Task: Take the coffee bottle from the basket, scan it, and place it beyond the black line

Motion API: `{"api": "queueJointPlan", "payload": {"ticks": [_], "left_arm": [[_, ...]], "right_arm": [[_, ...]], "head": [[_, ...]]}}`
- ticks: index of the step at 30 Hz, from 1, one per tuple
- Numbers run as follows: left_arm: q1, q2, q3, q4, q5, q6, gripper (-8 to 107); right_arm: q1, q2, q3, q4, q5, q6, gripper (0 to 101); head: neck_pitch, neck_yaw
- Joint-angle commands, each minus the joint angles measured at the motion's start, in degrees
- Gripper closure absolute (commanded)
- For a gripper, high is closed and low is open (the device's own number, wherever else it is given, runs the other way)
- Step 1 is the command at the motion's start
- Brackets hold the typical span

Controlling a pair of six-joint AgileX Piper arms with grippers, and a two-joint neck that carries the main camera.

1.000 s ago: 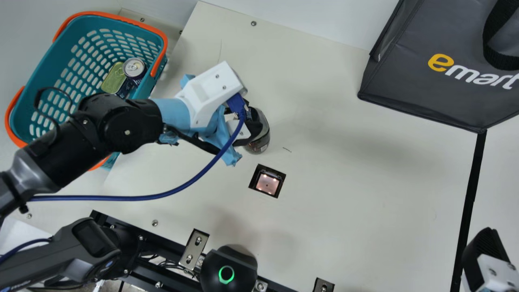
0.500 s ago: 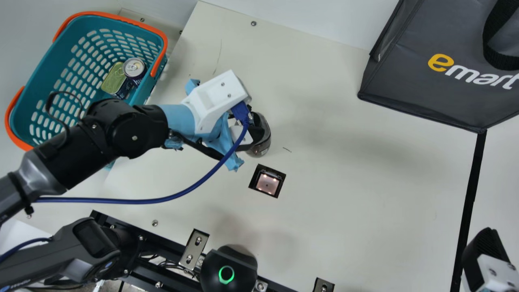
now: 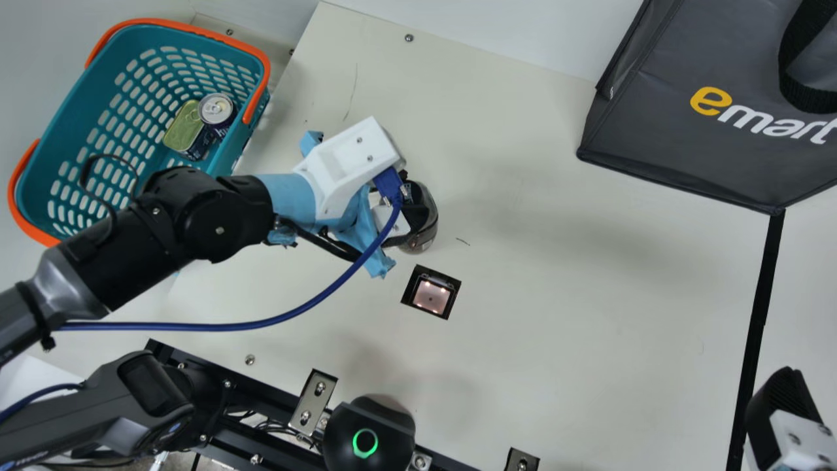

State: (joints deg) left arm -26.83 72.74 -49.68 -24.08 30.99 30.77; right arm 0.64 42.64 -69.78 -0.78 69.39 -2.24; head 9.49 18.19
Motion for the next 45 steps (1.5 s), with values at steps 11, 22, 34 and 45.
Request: {"api": "queueJointPlan", "payload": {"ticks": [11, 22, 34, 45], "left_arm": [[-0.35, -0.92, -0.46, 1.47, -0.01, -3.07, 9], [-0.17, -3.85, 0.22, 5.03, 0.64, -8.37, 9], [1.77, -7.71, -0.72, 12.10, 1.89, -15.98, 9], [6.77, -10.58, -2.29, 16.42, 4.25, -20.35, 9]], "right_arm": [[0.00, 0.00, 0.00, 0.00, 0.00, 0.00, 10], [0.00, 0.00, 0.00, 0.00, 0.00, 0.00, 10], [0.00, 0.00, 0.00, 0.00, 0.00, 0.00, 10], [0.00, 0.00, 0.00, 0.00, 0.00, 0.00, 10]], "head": [[-1.57, 0.23], [-1.57, 0.23], [-1.57, 0.23], [-1.57, 0.23]]}}
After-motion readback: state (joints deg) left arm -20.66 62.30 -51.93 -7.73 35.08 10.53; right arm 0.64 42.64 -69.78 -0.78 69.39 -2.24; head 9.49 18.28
